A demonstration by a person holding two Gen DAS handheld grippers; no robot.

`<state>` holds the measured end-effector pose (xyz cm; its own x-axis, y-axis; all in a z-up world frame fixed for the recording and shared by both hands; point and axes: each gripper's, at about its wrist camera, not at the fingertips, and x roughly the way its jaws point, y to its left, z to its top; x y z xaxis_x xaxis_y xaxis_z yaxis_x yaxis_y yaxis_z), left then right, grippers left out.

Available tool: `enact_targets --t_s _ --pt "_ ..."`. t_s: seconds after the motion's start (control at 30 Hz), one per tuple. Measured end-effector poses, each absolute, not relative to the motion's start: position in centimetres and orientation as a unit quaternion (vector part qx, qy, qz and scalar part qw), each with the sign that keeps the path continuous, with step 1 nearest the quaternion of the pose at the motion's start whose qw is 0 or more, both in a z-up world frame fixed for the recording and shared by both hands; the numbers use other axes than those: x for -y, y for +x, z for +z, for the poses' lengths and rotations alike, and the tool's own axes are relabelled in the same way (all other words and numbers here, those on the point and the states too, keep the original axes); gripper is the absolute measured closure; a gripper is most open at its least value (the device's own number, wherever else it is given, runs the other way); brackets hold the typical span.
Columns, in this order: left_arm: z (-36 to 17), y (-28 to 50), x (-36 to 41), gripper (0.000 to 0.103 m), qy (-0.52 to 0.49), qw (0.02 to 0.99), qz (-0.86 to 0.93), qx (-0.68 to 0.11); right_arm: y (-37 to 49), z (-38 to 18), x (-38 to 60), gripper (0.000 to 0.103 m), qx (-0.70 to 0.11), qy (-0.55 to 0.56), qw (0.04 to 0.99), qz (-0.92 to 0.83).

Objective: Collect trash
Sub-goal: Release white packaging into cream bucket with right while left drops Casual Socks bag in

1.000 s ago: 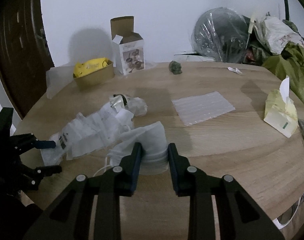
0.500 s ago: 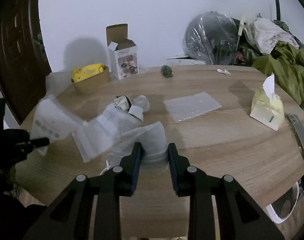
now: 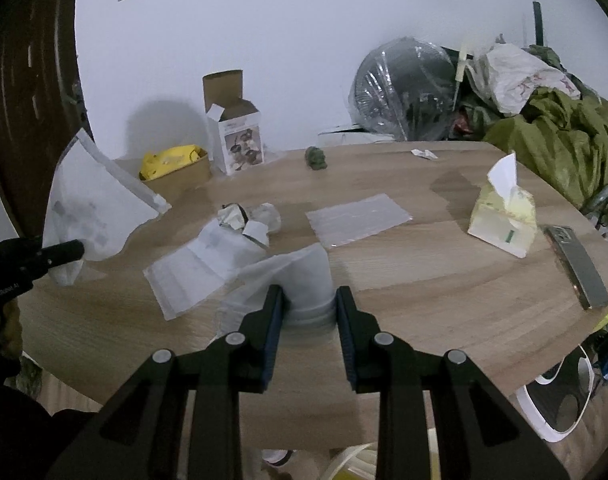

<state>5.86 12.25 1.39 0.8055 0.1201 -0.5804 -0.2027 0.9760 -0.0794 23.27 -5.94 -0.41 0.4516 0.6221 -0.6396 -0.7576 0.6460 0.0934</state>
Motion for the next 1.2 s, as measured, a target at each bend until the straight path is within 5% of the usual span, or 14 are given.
enact_targets --t_s 1.2 --pt "0.1 14.3 0.7 0.097 -0.019 0.943 -0.122 -0.308 21.7 -3.1 22.9 0.078 -0.372 -0.054 0.894 0.245"
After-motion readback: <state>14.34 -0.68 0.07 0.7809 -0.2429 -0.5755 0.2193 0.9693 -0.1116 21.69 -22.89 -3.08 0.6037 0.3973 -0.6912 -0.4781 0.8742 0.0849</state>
